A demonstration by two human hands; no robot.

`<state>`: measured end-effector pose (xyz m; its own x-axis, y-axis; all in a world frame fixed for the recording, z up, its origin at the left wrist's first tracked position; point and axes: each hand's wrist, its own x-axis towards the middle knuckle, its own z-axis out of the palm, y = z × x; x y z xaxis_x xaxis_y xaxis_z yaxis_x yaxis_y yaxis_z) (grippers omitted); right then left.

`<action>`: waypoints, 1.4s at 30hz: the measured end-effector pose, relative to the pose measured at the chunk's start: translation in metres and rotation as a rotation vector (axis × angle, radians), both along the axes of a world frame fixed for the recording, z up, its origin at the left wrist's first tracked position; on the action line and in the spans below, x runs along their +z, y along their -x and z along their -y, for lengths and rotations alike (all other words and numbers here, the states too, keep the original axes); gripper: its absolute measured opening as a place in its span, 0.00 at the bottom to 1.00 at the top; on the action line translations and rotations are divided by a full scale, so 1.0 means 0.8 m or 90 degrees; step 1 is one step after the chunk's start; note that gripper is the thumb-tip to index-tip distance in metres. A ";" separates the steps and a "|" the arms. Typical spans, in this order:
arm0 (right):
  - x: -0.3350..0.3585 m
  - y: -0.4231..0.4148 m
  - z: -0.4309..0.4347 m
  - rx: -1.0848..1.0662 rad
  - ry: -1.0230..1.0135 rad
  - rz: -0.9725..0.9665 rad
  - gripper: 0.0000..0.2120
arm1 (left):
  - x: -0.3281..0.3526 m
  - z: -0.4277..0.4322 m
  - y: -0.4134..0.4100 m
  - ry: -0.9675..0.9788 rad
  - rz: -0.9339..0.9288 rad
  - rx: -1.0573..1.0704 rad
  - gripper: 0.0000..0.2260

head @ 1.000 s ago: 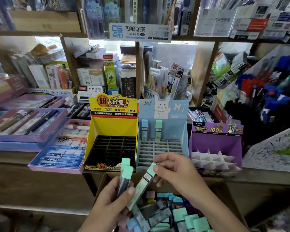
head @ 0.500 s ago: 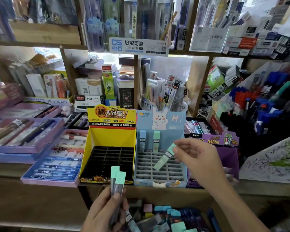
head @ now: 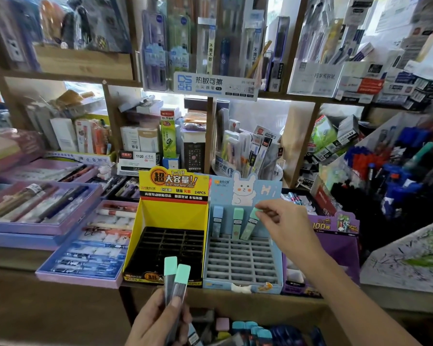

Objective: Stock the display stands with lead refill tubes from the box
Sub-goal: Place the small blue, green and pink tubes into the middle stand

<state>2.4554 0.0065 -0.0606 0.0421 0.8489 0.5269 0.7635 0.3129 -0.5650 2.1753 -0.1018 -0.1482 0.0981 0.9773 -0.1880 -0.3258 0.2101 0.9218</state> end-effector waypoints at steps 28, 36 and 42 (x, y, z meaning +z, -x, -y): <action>0.002 0.021 -0.010 -0.024 0.104 0.194 0.12 | 0.035 0.046 -0.024 -0.047 -0.046 0.074 0.06; -0.002 0.027 0.009 -0.027 0.099 0.153 0.16 | 0.025 0.063 -0.037 0.062 0.014 0.128 0.07; -0.004 0.033 0.022 -0.030 0.122 0.117 0.21 | 0.013 0.067 -0.043 0.077 0.006 0.125 0.06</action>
<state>2.4288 -0.0110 -0.0637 0.0032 0.9334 0.3589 0.8700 0.1744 -0.4612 2.2101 -0.1558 -0.1377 -0.0898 0.9481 -0.3050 -0.3803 0.2504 0.8903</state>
